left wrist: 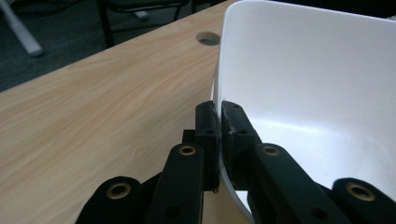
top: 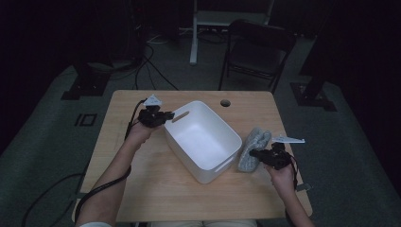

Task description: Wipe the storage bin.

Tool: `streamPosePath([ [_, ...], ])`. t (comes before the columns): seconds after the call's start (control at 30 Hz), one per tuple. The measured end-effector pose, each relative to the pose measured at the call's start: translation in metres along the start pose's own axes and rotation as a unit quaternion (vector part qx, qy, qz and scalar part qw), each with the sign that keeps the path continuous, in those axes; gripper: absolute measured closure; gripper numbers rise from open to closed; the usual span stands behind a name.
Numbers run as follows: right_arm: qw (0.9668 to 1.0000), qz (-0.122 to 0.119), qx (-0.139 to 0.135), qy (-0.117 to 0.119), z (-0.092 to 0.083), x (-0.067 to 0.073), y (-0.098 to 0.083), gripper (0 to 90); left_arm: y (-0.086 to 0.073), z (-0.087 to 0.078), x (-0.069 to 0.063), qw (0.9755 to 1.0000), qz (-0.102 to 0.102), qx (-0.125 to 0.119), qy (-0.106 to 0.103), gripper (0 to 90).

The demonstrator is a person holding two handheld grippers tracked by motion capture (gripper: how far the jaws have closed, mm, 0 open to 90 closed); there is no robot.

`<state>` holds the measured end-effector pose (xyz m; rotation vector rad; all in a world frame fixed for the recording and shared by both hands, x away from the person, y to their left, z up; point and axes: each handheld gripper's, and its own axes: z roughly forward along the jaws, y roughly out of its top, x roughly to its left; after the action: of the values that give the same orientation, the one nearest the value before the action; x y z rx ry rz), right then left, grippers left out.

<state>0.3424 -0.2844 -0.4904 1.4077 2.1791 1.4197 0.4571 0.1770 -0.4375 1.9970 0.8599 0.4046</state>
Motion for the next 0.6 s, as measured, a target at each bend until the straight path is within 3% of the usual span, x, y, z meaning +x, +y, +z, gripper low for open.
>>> streamPosePath([
  [0.07,1.0,-0.002,0.0,0.0,0.0,0.001,0.0,73.5,-0.003,-0.004,0.0,0.9999,-0.006,-0.002,0.015,86.6],
  [0.27,1.0,-0.001,-0.003,0.006,0.0,0.004,0.002,73.5,-0.015,-0.016,-0.002,0.999,-0.023,-0.018,0.035,86.3],
  [0.3,1.0,-0.002,-0.002,0.007,0.0,0.004,0.002,73.5,-0.019,-0.022,-0.005,0.9981,-0.03,-0.02,0.05,86.3],
  [0.37,0.9999,-0.003,-0.002,0.01,0.001,0.006,0.002,73.5,-0.025,-0.028,-0.006,0.9975,-0.037,-0.026,0.055,86.3],
  [0.6,0.9987,-0.018,-0.015,0.045,-0.003,0.026,0.009,73.5,-0.043,-0.05,-0.015,0.9935,-0.05,-0.034,0.097,85.6],
])
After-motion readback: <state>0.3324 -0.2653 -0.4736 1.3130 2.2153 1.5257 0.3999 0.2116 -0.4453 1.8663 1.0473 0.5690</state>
